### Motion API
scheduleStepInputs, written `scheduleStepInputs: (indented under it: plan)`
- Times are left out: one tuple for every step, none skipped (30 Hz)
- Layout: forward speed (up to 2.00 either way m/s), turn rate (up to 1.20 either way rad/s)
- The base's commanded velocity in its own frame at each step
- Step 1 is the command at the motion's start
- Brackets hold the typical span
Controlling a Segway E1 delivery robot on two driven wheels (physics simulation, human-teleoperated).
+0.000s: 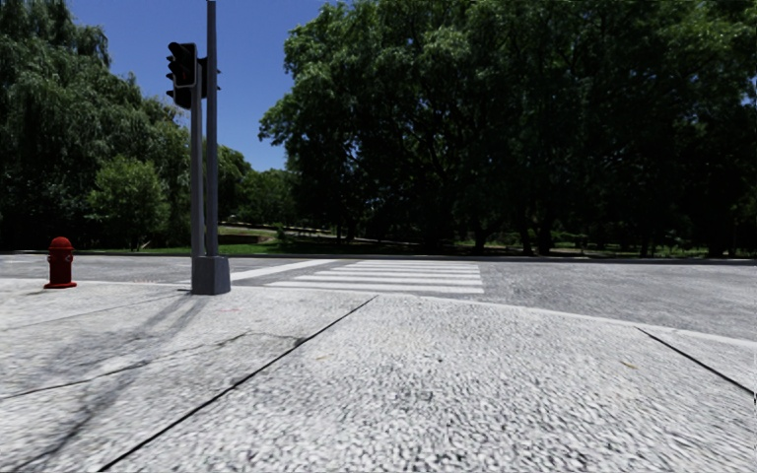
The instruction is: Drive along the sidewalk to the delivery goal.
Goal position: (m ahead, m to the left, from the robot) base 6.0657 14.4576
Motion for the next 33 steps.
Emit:
scheduleStepInputs:
  plan:
    - [1.60,0.63]
    - [1.60,0.63]
    - [1.60,0.63]
    - [1.60,0.63]
    - [1.60,0.63]
    - [1.60,0.63]
    - [1.62,0.60]
    - [1.72,0.60]
    - [1.72,0.60]
    - [1.79,0.59]
    - [1.81,0.59]
    - [1.83,0.59]
    - [1.83,0.59]
    - [1.83,0.59]
    - [1.83,0.59]
    - [1.84,0.59]
    - [1.90,0.59]
    - [1.90,0.59]
    - [2.00,0.59]
    - [2.00,0.59]
    - [2.00,0.59]
    - [2.00,0.59]
    - [2.00,0.59]
    - [2.00,0.60]
    - [2.00,0.65]
    - [2.00,0.67]
    - [2.00,0.67]
    - [2.00,0.68]
    - [2.00,0.68]
    - [2.00,0.68]
    - [2.00,0.68]
    - [2.00,0.68]
    - [2.00,0.69]
